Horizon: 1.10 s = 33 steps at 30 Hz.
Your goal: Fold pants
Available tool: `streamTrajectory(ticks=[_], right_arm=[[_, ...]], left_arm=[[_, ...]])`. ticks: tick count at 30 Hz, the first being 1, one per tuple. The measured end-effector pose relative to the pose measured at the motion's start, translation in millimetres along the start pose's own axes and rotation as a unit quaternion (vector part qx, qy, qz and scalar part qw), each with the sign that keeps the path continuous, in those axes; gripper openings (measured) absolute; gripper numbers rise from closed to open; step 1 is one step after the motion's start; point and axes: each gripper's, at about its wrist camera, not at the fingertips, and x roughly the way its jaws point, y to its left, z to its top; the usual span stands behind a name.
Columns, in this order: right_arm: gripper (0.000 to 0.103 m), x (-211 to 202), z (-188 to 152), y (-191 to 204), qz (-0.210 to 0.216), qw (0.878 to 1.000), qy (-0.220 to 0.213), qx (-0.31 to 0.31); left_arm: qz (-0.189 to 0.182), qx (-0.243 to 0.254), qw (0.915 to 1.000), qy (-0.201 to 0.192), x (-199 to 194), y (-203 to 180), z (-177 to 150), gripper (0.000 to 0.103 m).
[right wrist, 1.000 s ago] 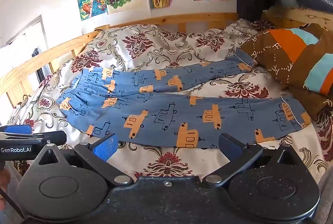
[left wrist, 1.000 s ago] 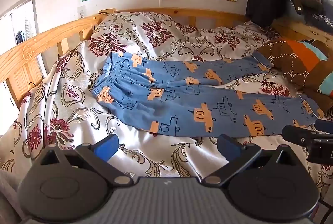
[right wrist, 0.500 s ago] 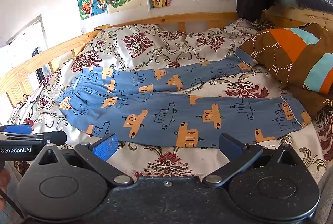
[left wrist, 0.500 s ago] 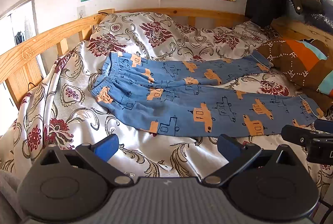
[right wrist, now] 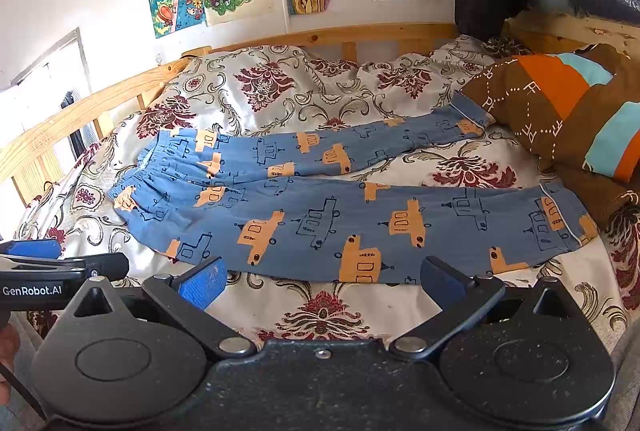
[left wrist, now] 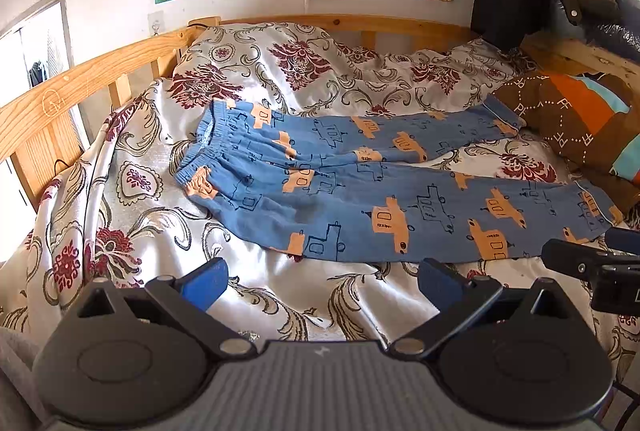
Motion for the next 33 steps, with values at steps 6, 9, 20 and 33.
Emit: streamTrajectory(ticks=[6,9,20,33], right_arm=[[0.102,1.5,0.8,0.1,0.000,1.000,0.001,0.000],[0.102,0.8,0.4,0.1,0.000,1.000,0.001,0.000],[0.102,0.1,0.0,0.9,0.000,1.000,0.001,0.000],[0.103,15.7,15.3,-20.4,0.015,0.995,0.039,0.085]], left_arm=[[0.000,0.000,1.0000,0.000,0.1,0.0,-0.1,0.103],[0.000,0.000,1.0000,0.000,0.2,0.0,0.0,0.103],[0.001,0.003,1.0000,0.006,3.3,1.9,-2.1,0.103],[-0.001,-0.056,0.9964,0.063,23.9,20.9,19.7,0.103]])
